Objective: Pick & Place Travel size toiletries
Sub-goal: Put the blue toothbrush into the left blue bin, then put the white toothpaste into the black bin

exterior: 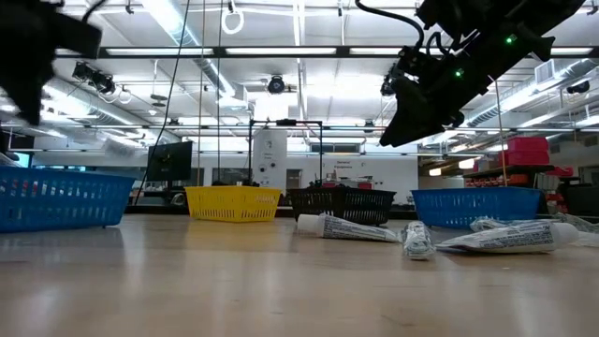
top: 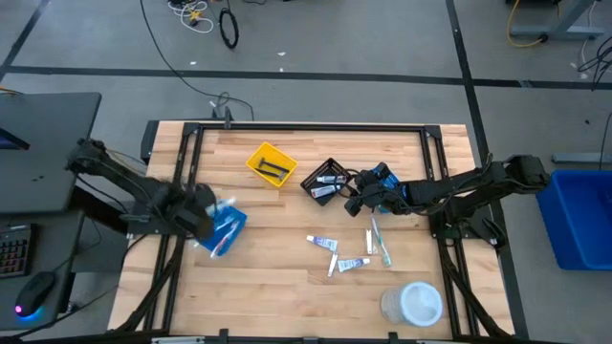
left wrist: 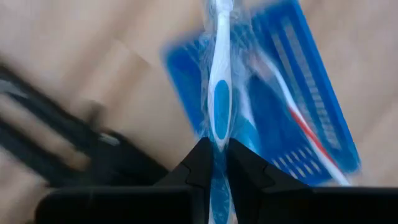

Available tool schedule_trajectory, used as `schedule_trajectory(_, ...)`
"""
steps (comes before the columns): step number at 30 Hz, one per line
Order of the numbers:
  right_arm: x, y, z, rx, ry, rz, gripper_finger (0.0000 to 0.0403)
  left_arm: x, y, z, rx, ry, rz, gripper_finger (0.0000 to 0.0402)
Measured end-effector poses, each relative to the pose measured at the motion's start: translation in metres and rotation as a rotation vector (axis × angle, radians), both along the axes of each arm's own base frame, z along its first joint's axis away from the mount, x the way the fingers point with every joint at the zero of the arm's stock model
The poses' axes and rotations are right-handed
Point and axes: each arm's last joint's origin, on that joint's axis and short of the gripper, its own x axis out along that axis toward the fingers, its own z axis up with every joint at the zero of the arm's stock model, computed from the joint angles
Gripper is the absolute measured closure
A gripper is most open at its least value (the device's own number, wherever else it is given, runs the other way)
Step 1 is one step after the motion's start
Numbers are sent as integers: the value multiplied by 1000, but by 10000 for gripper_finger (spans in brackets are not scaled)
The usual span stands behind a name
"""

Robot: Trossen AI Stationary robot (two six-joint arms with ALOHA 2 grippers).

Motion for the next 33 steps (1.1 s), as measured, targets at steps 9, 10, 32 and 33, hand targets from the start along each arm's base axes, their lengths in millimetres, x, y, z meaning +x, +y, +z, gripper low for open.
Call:
schedule_trajectory(9,0,0,0,0,0,0,230,9,-11,-38,-183,66,7,358)
schedule_trajectory(10,0,0,0,1,0,1,231,10,-11,-37,-188,60,19,358)
schedule_trajectory(32,1,1,1,22,-13,23,239,26,-12,-33,-8,-163,-95,273)
schedule_trajectory(33,2,1,1,23,-22,23,236,28,-12,-32,15,-189,-115,269)
